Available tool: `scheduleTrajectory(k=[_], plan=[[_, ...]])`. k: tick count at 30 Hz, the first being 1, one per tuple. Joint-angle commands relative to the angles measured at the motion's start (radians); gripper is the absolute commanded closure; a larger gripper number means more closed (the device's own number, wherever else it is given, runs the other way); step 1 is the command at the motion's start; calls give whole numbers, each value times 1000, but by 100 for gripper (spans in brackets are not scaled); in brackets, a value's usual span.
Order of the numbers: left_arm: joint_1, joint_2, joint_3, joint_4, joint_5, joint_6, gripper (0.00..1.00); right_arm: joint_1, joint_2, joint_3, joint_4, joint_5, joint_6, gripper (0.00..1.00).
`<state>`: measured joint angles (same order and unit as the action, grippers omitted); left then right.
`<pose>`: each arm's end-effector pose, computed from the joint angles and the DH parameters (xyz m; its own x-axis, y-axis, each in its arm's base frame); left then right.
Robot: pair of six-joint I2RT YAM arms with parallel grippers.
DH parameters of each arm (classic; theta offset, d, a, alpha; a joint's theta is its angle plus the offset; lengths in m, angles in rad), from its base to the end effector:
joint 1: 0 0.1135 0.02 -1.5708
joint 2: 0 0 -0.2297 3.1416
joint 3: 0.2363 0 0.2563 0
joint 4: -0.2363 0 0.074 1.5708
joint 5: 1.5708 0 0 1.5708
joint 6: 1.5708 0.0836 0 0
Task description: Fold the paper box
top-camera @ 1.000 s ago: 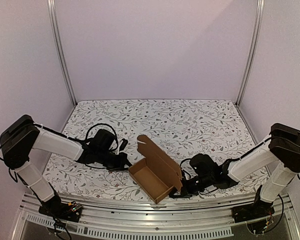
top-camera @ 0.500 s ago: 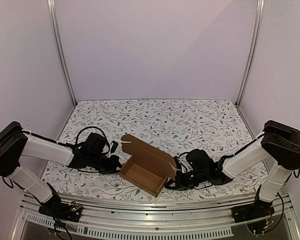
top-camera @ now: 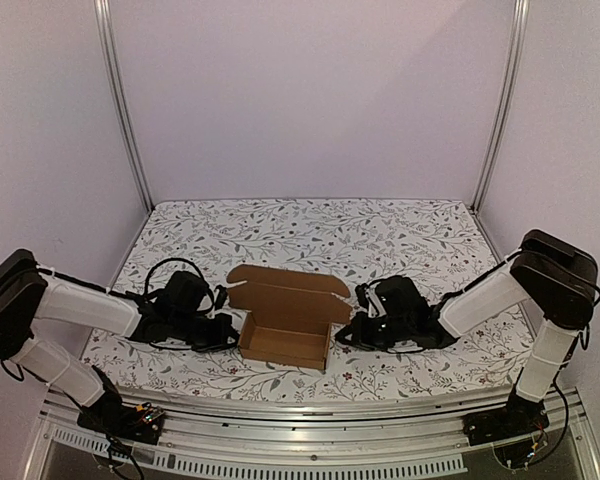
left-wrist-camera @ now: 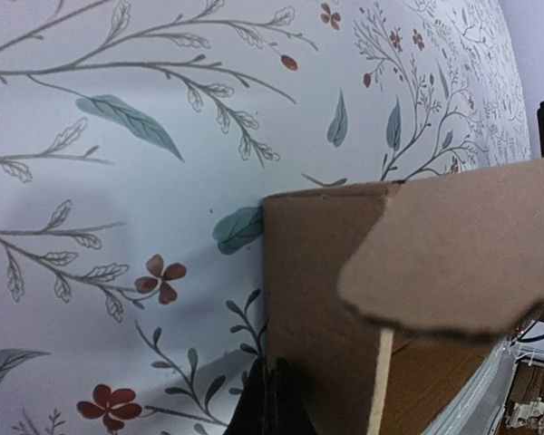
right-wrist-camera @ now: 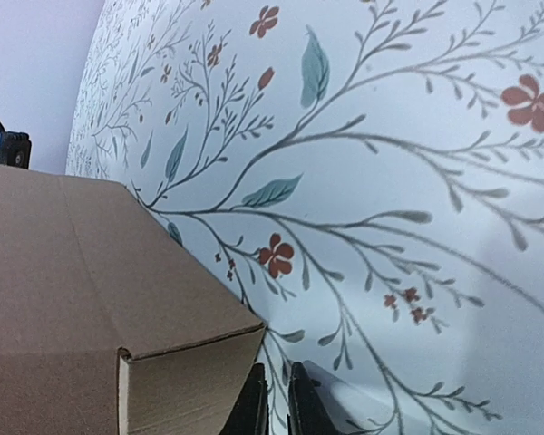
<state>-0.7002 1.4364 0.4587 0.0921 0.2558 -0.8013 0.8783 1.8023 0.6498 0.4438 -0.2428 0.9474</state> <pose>0.1976 -0.1942 0.0481 -0.9477 -0.1101 -0.2996 0.0937 0.8013 -0.5908 0.2058 0.2795 0.0328 -0.9438 0.0967 -0.3162 -0.1668 0.6865 0.7078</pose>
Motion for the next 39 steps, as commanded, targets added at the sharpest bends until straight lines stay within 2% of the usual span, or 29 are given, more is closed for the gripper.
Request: scheduleTrajectory(k=[1,4,11,15,20,26,31,35,37,39], plan=[[-1,-6,-15,-13,-28,-19,100,-50,26,-7,-102,33,-60,92],[-1,-58,-19,-76,-87,-22,100,-55,6,-8,-153,43,-101,89],[-1,-228,49,-385,-266,59,98,-60,-82,3,-324,58,-242,78],[-1,-323,84,-488,-324,113,78,-61,-184,9,-429,94,-341,68],[1,-439,116,-549,-358,171,63,-60,-318,13,-537,129,-475,61],[1,-530,180,-567,-361,254,46,-61,-510,11,-590,142,-632,46],[2,-576,218,-565,-340,263,26,-61,-618,16,-591,137,-713,31],[2,-587,244,-578,-341,286,3,-61,-666,21,-565,110,-736,19],[2,-585,251,-584,-350,291,1,-62,-663,28,-555,90,-764,15],[2,-580,248,-579,-352,286,1,-62,-639,52,-554,76,-795,14]])
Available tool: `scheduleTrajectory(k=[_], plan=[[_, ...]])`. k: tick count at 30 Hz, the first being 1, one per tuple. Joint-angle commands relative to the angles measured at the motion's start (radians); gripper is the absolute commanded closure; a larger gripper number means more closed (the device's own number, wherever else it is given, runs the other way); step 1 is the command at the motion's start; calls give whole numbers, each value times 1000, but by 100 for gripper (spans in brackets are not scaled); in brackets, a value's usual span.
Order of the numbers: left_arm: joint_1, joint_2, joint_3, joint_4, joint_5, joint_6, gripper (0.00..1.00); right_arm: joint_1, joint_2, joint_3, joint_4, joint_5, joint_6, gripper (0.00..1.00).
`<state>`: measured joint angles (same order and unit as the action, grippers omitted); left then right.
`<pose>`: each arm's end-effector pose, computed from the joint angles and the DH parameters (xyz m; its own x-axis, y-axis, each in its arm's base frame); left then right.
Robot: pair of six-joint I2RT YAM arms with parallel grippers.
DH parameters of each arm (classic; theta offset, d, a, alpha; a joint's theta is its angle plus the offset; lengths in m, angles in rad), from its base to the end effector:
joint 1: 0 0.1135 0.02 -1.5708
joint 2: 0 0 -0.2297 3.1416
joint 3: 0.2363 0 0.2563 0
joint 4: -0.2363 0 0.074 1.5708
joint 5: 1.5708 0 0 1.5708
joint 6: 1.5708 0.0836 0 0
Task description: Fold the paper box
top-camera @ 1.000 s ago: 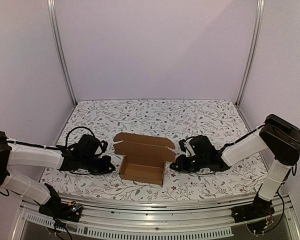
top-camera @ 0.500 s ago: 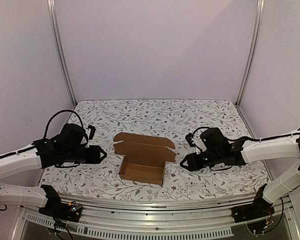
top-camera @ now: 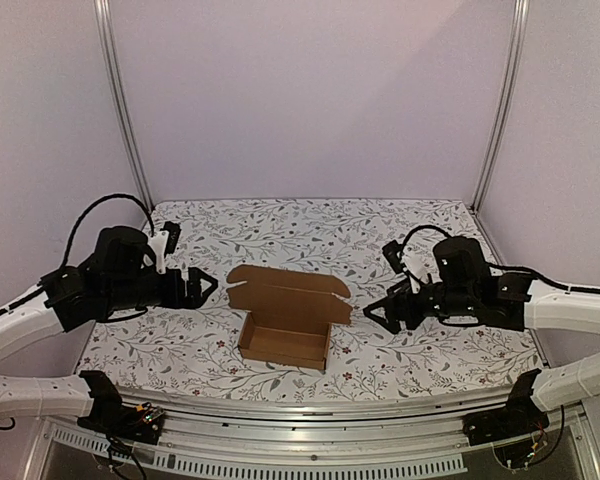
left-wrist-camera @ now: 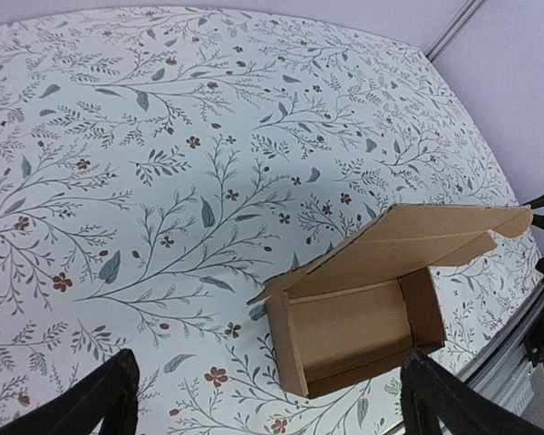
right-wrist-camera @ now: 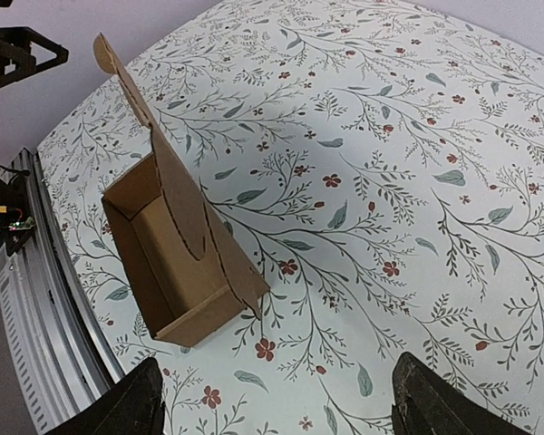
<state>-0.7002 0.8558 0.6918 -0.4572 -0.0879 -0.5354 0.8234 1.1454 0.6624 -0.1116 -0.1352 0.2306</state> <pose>0.1981 -0.1574 0.2139 -0.6824 -0.0895 -0.7255 0.2781 0.8861 -0.3709 0.1981 0.2304 0.1723 -0.5542 -0.2648 -0.7892 -0.6944 0.6699 0.2628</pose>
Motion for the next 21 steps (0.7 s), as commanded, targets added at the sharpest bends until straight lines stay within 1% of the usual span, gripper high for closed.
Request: scheduleTrajectory(k=[1,5,9,14,21], plan=[[2,2,9,-23,-7,18,1,-7,45,54,1,-46,-90,14],[2,4,-14,-7,-6,9,1,-7,133,108,12,-100,-114,17],[2,11,-24,0,-6,3,1,-6,214,144,24,-123,-143,22],[2,8,-26,-1,-1,-2,2,-6,278,174,32,-163,-169,30],[2,0,-26,-8,-12,-12,2,-7,346,209,36,-206,-178,52]])
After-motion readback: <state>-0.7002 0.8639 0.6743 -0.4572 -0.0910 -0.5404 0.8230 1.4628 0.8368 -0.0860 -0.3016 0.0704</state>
